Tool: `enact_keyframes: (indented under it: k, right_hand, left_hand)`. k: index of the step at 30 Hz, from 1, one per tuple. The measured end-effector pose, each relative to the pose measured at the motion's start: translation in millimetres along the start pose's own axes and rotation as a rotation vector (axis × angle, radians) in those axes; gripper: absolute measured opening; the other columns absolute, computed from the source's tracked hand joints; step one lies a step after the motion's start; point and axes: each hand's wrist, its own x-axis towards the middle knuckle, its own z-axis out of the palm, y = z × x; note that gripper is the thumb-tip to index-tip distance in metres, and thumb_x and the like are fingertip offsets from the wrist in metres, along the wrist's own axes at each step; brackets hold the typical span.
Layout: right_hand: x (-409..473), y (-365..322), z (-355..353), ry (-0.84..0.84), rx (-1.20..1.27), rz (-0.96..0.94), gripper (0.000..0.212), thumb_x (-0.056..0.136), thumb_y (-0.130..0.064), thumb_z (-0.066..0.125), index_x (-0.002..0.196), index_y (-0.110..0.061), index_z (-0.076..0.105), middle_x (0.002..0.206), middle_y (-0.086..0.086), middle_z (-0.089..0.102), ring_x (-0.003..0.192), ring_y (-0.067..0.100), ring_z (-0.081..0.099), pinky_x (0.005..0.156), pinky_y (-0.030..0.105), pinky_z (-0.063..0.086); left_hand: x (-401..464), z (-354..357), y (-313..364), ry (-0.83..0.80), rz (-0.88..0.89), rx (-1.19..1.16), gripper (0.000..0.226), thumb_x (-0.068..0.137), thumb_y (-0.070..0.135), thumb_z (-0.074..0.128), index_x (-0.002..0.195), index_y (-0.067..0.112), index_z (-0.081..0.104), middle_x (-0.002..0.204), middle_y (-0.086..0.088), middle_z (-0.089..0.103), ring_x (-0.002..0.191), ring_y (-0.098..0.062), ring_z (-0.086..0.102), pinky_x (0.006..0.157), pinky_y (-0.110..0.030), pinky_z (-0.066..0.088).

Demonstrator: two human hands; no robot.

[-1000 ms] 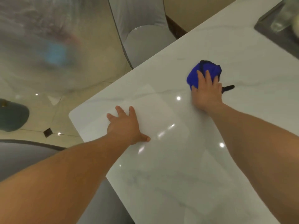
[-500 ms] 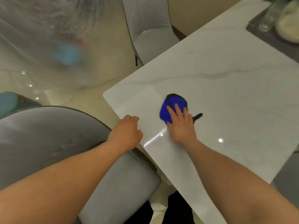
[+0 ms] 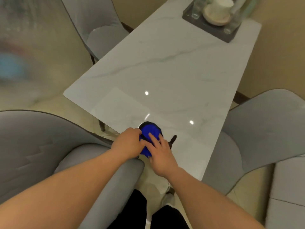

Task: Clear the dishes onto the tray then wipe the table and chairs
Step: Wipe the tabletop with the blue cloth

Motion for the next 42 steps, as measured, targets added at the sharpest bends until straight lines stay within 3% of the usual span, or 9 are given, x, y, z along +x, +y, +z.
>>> enact_keyframes:
  k: [2, 7, 11, 14, 19, 23, 33, 36, 42]
  right_hand:
    - [-15, 10, -2, -0.008, 0.020, -0.004, 0.065, 0.094, -0.018, 0.053, 0.153, -0.037, 0.032, 0.166, 0.003, 0.024, 0.148, 0.043, 0.022, 0.119, 0.055, 0.027]
    - [-79, 68, -17, 0.056, 0.076, 0.298, 0.064, 0.099, -0.026, 0.055, 0.154, -0.042, 0.028, 0.166, -0.003, 0.022, 0.149, 0.032, 0.020, 0.123, 0.043, 0.025]
    - [-152, 116, -26, 0.044, 0.252, 0.526, 0.060, 0.089, -0.004, 0.056, 0.138, -0.039, 0.047, 0.148, -0.004, 0.039, 0.124, 0.025, 0.045, 0.096, 0.035, 0.047]
    - [-230, 145, -22, 0.018, 0.508, 0.672, 0.046, 0.091, -0.012, 0.056, 0.133, -0.030, 0.050, 0.131, 0.003, 0.058, 0.105, 0.024, 0.059, 0.084, 0.034, 0.049]
    - [-390, 175, -20, 0.288, 0.825, 0.904, 0.042, 0.096, -0.019, 0.062, 0.134, -0.027, 0.050, 0.128, -0.003, 0.062, 0.102, 0.014, 0.057, 0.087, 0.028, 0.045]
    - [-517, 198, -42, 0.531, 0.998, 1.049, 0.047, 0.095, -0.022, 0.065, 0.137, -0.032, 0.045, 0.122, -0.012, 0.058, 0.099, 0.008, 0.060, 0.080, 0.027, 0.051]
    - [-783, 199, -105, 1.033, 0.944, 1.254, 0.050, 0.089, -0.033, 0.071, 0.136, -0.028, 0.053, 0.120, -0.012, 0.063, 0.098, 0.005, 0.059, 0.071, 0.014, 0.042]
    - [-827, 198, -111, 1.106, 0.912, 1.312, 0.043, 0.091, -0.038, 0.069, 0.131, -0.030, 0.055, 0.108, -0.018, 0.063, 0.092, -0.002, 0.058, 0.071, 0.016, 0.045]
    - [-887, 224, -125, 1.212, 0.765, 1.434, 0.041, 0.096, -0.028, 0.066, 0.135, -0.029, 0.054, 0.126, -0.008, 0.059, 0.101, 0.008, 0.056, 0.083, 0.020, 0.043]
  left_hand:
    - [-7, 6, 14, -0.030, 0.035, 0.039, 0.033, 0.095, 0.034, 0.053, 0.121, 0.015, 0.062, 0.112, -0.004, 0.064, 0.099, -0.025, 0.064, 0.078, -0.032, 0.051]
    - [-25, 21, 38, -0.051, 0.073, 0.159, 0.049, 0.099, 0.034, 0.051, 0.145, 0.018, 0.049, 0.138, -0.004, 0.056, 0.120, -0.023, 0.057, 0.095, -0.033, 0.048]
    - [-44, 49, 75, -0.047, 0.086, 0.211, 0.047, 0.099, 0.033, 0.051, 0.144, 0.018, 0.051, 0.137, -0.003, 0.058, 0.118, -0.022, 0.058, 0.095, -0.035, 0.050]
    - [-71, 88, 127, -0.092, 0.156, 0.286, 0.046, 0.099, 0.034, 0.052, 0.142, 0.017, 0.052, 0.133, -0.003, 0.060, 0.116, -0.021, 0.059, 0.094, -0.033, 0.050]
    - [-128, 163, 249, -0.172, 0.382, 0.404, 0.029, 0.097, 0.029, 0.053, 0.120, 0.015, 0.064, 0.112, -0.005, 0.066, 0.103, -0.022, 0.064, 0.081, -0.028, 0.050]
    - [-185, 225, 363, -0.232, 0.625, 0.534, 0.043, 0.099, 0.036, 0.051, 0.138, 0.018, 0.057, 0.130, -0.004, 0.063, 0.114, -0.025, 0.061, 0.094, -0.034, 0.051]
    - [-388, 371, 579, -0.357, 1.251, 0.679, 0.042, 0.098, 0.038, 0.053, 0.138, 0.023, 0.056, 0.131, 0.003, 0.063, 0.116, -0.017, 0.060, 0.098, -0.031, 0.049]
    - [-424, 389, 615, -0.360, 1.371, 0.719, 0.044, 0.100, 0.038, 0.053, 0.141, 0.021, 0.055, 0.133, 0.002, 0.062, 0.117, -0.018, 0.060, 0.099, -0.032, 0.050]
    - [-441, 415, 681, -0.355, 1.506, 0.764, 0.043, 0.099, 0.039, 0.052, 0.136, 0.020, 0.058, 0.130, 0.000, 0.062, 0.114, -0.020, 0.060, 0.097, -0.036, 0.051]
